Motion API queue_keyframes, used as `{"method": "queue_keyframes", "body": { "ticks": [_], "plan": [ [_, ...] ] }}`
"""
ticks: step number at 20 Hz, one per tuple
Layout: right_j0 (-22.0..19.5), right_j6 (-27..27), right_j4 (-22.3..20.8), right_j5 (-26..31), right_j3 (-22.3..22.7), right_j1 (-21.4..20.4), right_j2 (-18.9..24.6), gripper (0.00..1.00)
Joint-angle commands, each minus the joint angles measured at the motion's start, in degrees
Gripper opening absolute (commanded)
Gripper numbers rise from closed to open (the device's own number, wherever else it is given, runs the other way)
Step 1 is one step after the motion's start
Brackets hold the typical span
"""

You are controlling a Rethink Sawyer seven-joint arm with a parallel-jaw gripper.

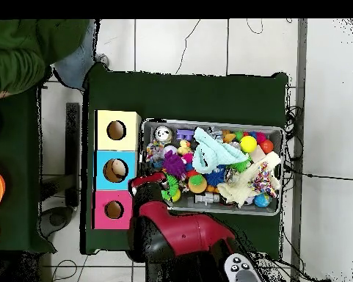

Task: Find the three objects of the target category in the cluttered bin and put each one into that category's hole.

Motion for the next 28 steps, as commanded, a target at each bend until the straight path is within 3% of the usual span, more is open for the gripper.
{"method": "queue_keyframes", "body": {
  "ticks": [1, 9, 17, 18, 23, 27, 28],
  "plan": [
    [-8.7, 5.7, -7.6, 7.4, -5.3, -0.3, 11.2, 0.00],
    [-15.0, 4.8, -11.7, 9.6, -4.7, -2.0, 17.5, 0.00],
    [-19.3, 2.6, -12.9, 13.7, -6.5, -0.9, 19.2, 0.00],
    [-19.9, 2.1, -13.0, 14.6, -6.8, -0.6, 19.6, 1.00],
    [-19.3, 1.4, -14.7, 13.9, -9.6, 1.8, 17.8, 1.00],
    [-14.7, 3.3, -14.0, 10.3, -12.6, 5.1, 11.4, 1.00],
    [-12.4, 4.8, -11.9, 9.2, -13.7, 6.5, 8.0, 1.00]
  ]
}}
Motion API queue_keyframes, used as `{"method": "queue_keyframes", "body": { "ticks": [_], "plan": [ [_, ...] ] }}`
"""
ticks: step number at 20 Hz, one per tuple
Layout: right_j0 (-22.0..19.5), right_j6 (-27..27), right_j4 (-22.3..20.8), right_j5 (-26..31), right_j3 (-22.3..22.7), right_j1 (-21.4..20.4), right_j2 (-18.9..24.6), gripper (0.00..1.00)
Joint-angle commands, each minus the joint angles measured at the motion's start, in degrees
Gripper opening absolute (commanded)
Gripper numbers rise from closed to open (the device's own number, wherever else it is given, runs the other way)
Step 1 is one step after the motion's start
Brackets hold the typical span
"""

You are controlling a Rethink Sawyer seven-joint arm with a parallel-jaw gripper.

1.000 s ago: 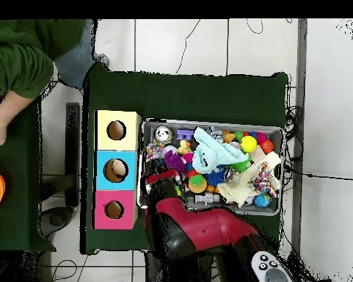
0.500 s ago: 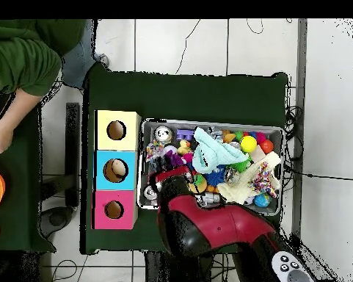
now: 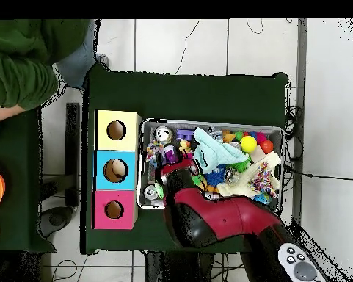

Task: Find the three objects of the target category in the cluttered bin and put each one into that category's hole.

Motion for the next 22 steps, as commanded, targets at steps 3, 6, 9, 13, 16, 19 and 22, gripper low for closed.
{"method": "queue_keyframes", "body": {
  "ticks": [3, 6, 9, 13, 16, 19, 22],
  "plan": [
    [9.9, 6.4, 3.6, 3.5, -12.5, 8.9, -12.7, 1.00],
    [13.4, 6.9, 6.0, 6.1, -15.2, 11.1, -17.5, 1.00],
    [14.5, 7.5, 7.8, 7.4, -16.2, 11.9, -19.0, 1.00],
    [15.6, 8.1, 10.7, 8.6, -17.0, 12.7, -20.6, 1.00],
    [14.6, 7.6, 10.5, 7.8, -16.8, 12.9, -19.5, 1.00],
    [11.1, 7.0, 8.8, 7.7, -15.8, 12.9, -15.5, 1.00],
    [9.5, 6.6, 7.9, 7.8, -15.5, 12.9, -13.8, 1.00]
  ]
}}
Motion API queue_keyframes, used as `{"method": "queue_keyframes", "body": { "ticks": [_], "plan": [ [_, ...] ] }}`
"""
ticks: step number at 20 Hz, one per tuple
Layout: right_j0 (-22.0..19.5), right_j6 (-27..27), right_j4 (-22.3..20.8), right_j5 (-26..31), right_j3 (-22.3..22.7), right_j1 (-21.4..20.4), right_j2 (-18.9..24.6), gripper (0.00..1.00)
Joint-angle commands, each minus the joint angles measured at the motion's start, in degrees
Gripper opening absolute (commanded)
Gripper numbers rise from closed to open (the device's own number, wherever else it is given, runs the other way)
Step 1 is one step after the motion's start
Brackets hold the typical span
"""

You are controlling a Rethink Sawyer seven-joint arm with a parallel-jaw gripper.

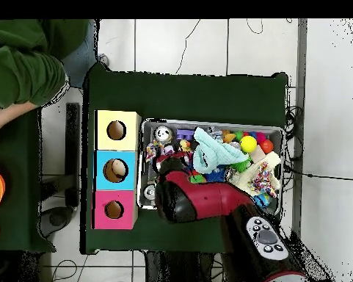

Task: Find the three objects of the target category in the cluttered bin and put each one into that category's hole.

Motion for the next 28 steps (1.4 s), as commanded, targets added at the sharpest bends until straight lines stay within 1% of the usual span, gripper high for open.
{"method": "queue_keyframes", "body": {
  "ticks": [1, 3, 6, 8, 9, 10, 11, 13, 22, 25, 28],
  "plan": [
    [-4.3, 6.4, 0.4, 5.6, -5.0, 2.4, 1.3, 1.00],
    [-4.3, 6.5, 0.3, 5.0, -5.3, 2.6, 1.3, 1.00],
    [-2.5, 7.2, 1.6, 3.7, -6.4, 3.6, -0.6, 1.00],
    [1.1, 8.5, 4.1, 2.1, -8.0, 4.9, -4.3, 1.00],
    [4.0, 9.3, 6.3, 1.2, -9.1, 5.7, -7.4, 1.00],
    [5.4, 9.6, 7.3, 0.7, -9.5, 6.1, -8.7, 1.00],
    [7.8, 10.0, 9.1, 0.2, -10.1, 6.5, -11.1, 1.00],
    [9.9, 10.5, 11.1, 0.1, -10.3, 6.6, -13.1, 1.00],
    [13.3, 11.2, 15.4, -0.8, -9.6, 6.8, -15.4, 1.00],
    [14.5, 11.8, 16.9, 0.0, -8.9, 6.1, -15.8, 1.00],
    [14.8, 11.9, 17.7, -0.1, -8.0, 5.6, -15.9, 1.00]
  ]
}}
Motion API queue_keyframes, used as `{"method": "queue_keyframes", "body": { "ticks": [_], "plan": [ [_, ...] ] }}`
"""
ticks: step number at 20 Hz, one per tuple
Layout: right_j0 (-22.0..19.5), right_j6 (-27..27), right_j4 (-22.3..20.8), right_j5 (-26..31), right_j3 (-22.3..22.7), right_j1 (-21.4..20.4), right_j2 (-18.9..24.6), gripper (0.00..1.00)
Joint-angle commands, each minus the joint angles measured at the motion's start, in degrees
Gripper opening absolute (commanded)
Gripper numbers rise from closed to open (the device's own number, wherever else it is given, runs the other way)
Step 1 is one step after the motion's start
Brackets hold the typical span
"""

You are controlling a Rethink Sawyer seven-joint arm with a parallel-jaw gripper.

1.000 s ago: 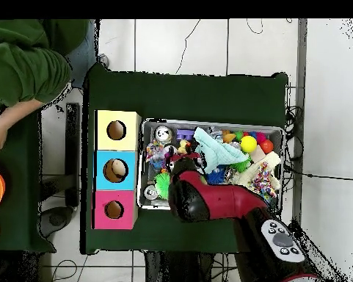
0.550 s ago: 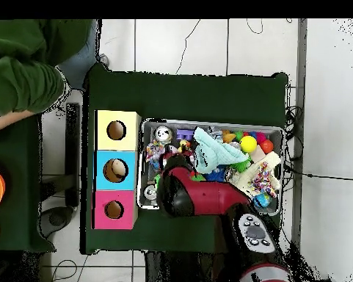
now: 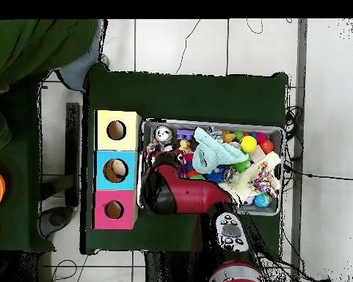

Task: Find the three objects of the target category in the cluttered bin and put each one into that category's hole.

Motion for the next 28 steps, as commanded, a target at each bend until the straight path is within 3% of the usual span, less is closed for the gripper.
{"method": "queue_keyframes", "body": {
  "ticks": [1, 7, 11, 14, 18, 23, 28],
  "plan": [
    [0.0, 11.9, 4.1, -0.6, -2.5, 0.9, -1.6, 1.00],
    [-0.5, 12.2, 4.3, -4.3, -3.9, 3.1, -1.0, 1.00],
    [3.5, 16.2, 12.1, -8.5, -6.0, 6.5, -2.1, 1.00],
    [3.7, 19.2, 16.0, -11.8, -5.4, 7.5, -0.1, 1.00],
    [7.0, 18.1, 22.6, -10.6, -5.2, 7.7, -2.7, 1.00],
    [8.2, 19.5, 26.7, -9.7, -3.4, 6.2, -1.4, 1.00],
    [12.7, 19.4, 32.4, -8.2, -3.0, 5.7, -4.2, 1.00]
  ]
}}
